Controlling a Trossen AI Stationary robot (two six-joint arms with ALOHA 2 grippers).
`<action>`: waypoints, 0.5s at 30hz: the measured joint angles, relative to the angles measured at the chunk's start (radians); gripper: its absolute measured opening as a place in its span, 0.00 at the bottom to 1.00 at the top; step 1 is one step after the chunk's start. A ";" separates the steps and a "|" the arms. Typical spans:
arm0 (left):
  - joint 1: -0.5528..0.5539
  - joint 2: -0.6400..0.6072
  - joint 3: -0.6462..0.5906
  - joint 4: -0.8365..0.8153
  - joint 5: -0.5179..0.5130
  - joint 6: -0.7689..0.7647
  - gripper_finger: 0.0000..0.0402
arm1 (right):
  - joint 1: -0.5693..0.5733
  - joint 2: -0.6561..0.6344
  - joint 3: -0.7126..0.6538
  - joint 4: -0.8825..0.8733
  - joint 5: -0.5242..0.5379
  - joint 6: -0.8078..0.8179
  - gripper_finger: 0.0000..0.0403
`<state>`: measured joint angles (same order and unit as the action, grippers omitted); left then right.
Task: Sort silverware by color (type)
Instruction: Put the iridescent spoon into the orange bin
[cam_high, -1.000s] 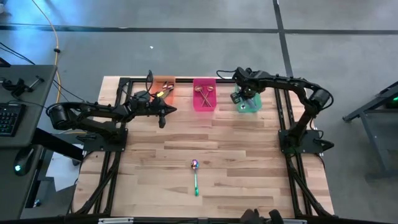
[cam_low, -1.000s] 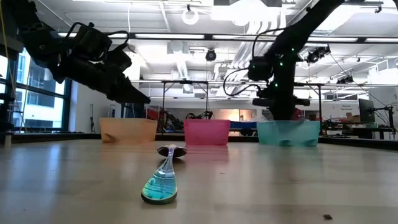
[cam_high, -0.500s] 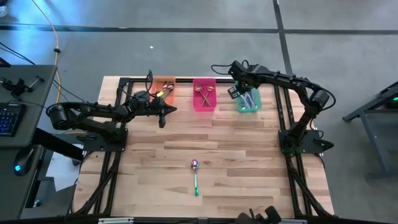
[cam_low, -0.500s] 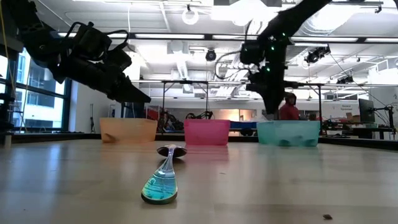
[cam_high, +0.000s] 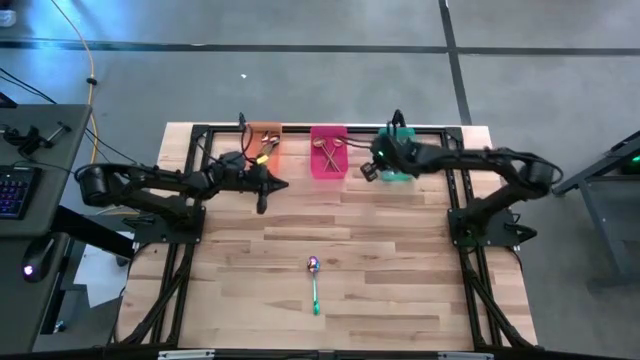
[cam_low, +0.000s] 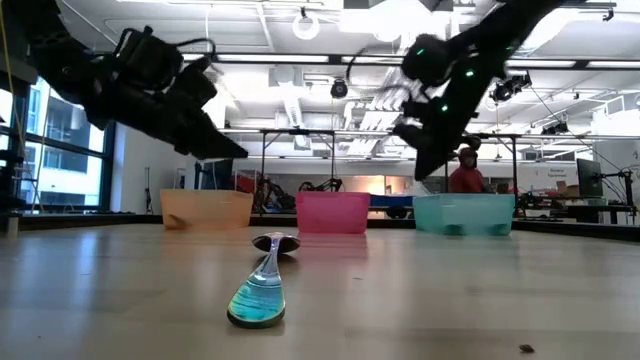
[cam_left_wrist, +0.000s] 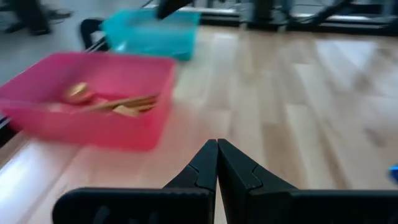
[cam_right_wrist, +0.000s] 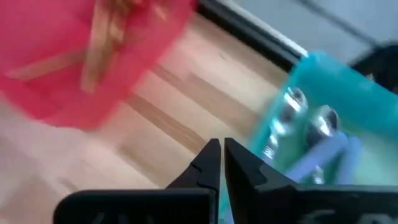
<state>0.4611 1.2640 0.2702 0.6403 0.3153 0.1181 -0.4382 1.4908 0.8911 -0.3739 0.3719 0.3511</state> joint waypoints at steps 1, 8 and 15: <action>-0.024 0.000 0.012 -0.006 0.000 0.000 0.00 | 0.019 -0.033 -0.045 0.072 0.002 0.000 0.00; -0.218 0.000 0.132 -0.161 -0.016 0.023 0.00 | 0.131 -0.181 -0.359 0.653 -0.021 -0.099 0.00; -0.452 0.000 0.216 -0.298 -0.161 -0.020 0.02 | 0.177 -0.191 -0.520 0.943 -0.023 -0.193 0.00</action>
<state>0.0092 1.2640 0.4859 0.3423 0.1542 0.0983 -0.2611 1.3003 0.3713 0.5689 0.3488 0.1577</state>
